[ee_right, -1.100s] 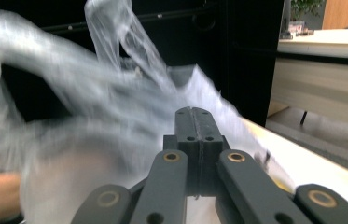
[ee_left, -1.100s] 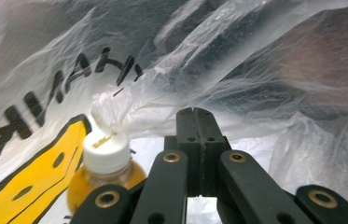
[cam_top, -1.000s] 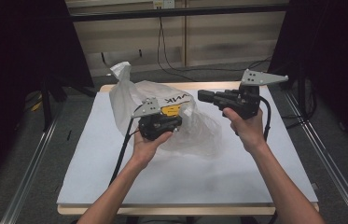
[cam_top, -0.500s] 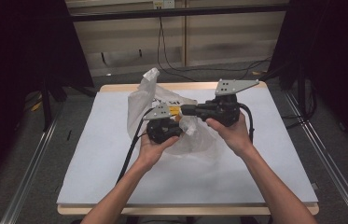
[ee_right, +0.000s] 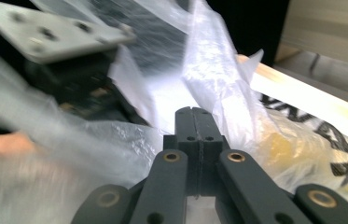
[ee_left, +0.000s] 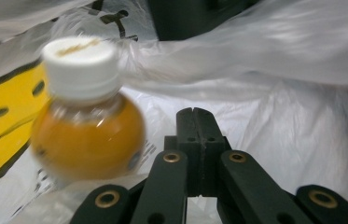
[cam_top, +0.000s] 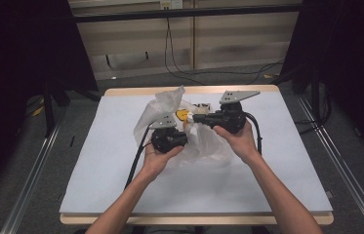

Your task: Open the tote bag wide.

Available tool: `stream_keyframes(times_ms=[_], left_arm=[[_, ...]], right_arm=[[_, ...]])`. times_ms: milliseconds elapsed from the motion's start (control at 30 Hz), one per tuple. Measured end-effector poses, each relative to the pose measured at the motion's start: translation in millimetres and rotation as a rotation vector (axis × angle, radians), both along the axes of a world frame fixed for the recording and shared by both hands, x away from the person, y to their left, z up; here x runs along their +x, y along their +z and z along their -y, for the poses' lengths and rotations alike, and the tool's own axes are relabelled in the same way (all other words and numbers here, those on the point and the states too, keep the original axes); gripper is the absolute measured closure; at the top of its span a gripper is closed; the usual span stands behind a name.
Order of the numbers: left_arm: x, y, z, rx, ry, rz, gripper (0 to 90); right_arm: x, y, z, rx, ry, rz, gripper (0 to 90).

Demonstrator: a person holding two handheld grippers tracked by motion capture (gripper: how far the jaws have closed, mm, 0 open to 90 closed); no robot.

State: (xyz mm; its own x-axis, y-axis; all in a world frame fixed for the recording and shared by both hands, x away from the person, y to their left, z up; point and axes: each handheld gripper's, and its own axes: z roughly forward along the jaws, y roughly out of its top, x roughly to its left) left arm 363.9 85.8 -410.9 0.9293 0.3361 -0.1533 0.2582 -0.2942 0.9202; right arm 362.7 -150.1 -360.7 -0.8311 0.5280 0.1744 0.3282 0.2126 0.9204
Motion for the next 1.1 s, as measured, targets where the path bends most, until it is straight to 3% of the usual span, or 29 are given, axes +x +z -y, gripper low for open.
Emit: stream_keyframes(times_ms=[200,233,300,333,367,467,500,567,600,667,800,900,933,967,1000,1033,1067,1100], left_arm=[[7.9,-7.0,-14.7,0.004,0.028,-0.017,90.0],[7.7,-9.2,-15.4,-0.002,0.054,-0.04,90.0],[10.6,-12.9,-16.9,0.006,0.048,-0.038,90.0],[11.2,-17.3,-17.1,0.0,0.048,-0.059,90.0],[11.2,-17.3,-17.1,0.0,0.048,-0.059,90.0],[13.6,-19.7,-21.4,0.061,0.028,-0.035,90.0],[14.7,-20.4,-22.7,0.058,0.02,-0.029,90.0],[12.7,-21.0,-24.2,0.05,0.032,-0.059,90.0],[12.7,-21.0,-24.2,0.05,0.032,-0.059,90.0],[16.3,-21.6,-29.5,0.085,0.02,-0.019,90.0],[17.8,-24.9,-35.3,0.087,0.042,-0.034,90.0],[21.1,-29.4,-38.3,0.09,0.02,-0.036,90.0],[16.2,-34.1,-38.5,0.075,0.075,-0.133,90.0],[17.5,-36.4,-39.6,0.077,0.082,-0.138,90.0],[25.4,-38.1,-43.3,0.11,0.047,-0.063,90.0],[20.8,-41.3,-43.2,0.09,0.106,-0.158,90.0],[24.1,-43.1,-45.1,0.102,0.09,-0.141,90.0],[31.3,-44.9,-48.5,0.127,0.056,-0.076,90.0]], right_arm=[[10.6,-19.1,6.4,0.004,-0.031,-0.035,90.0],[11.2,-25.5,7.4,0.017,-0.027,-0.05,90.0],[10.7,-28.8,7.1,0.003,-0.031,-0.048,90.0],[9.9,-31.0,7.4,-0.002,-0.03,-0.051,90.0],[9.9,-31.0,7.4,-0.002,-0.03,-0.051,90.0],[7.6,-41.7,11.9,-0.006,-0.03,-0.071,90.0],[7.1,-43.6,13.3,-0.008,-0.033,-0.074,90.0],[6.2,-50.1,17.1,-0.007,-0.04,-0.086,90.0],[6.2,-50.1,17.1,-0.007,-0.04,-0.086,90.0],[5.2,-58.9,21.9,-0.023,-0.051,-0.101,90.0],[5.3,-71.7,23.4,-0.067,-0.056,-0.129,90.0],[5.7,-79.5,22.1,-0.084,-0.056,-0.139,90.0],[6.1,-83.3,21.3,-0.091,-0.056,-0.147,90.0],[7.1,-89.6,20.6,-0.101,-0.059,-0.158,90.0],[7.9,-93.2,20.8,-0.102,-0.059,-0.162,90.0],[8.6,-96.4,21.0,-0.102,-0.062,-0.168,90.0],[9.5,-100.3,21.3,-0.107,-0.063,-0.172,90.0],[9.8,-102.6,21.8,-0.105,-0.062,-0.177,90.0]])
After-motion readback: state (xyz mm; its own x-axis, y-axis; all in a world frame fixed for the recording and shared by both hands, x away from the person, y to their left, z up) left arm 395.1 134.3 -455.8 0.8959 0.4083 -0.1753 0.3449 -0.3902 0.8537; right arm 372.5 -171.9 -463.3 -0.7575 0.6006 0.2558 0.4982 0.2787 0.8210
